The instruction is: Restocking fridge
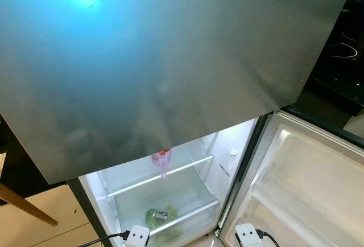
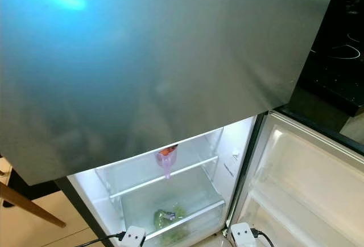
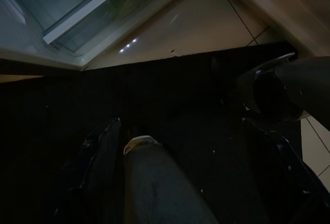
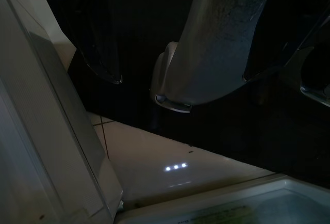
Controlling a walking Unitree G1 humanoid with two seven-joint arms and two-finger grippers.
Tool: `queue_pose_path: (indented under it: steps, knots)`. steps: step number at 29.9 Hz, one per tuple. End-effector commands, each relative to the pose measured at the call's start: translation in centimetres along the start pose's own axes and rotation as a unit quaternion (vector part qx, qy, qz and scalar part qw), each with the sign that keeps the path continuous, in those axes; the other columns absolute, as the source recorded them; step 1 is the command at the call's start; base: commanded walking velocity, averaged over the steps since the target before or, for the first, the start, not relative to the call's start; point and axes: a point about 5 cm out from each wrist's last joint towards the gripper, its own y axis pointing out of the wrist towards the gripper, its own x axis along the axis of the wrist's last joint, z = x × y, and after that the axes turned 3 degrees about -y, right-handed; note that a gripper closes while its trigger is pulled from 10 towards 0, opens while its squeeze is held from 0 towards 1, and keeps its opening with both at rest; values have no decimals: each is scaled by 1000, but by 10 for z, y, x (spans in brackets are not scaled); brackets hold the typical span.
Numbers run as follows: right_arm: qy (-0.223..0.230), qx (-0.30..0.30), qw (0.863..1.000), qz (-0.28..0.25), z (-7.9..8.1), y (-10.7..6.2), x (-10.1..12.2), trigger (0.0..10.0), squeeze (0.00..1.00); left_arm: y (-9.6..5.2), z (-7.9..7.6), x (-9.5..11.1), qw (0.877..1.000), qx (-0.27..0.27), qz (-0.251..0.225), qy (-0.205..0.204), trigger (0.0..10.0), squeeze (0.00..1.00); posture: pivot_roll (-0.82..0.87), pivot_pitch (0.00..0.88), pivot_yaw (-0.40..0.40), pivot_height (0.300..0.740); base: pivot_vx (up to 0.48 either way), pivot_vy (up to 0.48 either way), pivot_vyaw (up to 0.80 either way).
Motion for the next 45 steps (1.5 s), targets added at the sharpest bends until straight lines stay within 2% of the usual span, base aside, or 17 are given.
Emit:
queue_pose_path:
  steps: [1,45]
  knots:
    - [3,0,1000,6,0,0,-4,10000,0,0,-2,-4,1000,-1,10,-1,10000,0,-47,0,-34,740,0,0,0]
    - [1,-1,1000,6,0,0,-4,10000,0,0,-2,-5,1000,0,11,-4,10000,0,-46,0,-36,740,0,0,0]
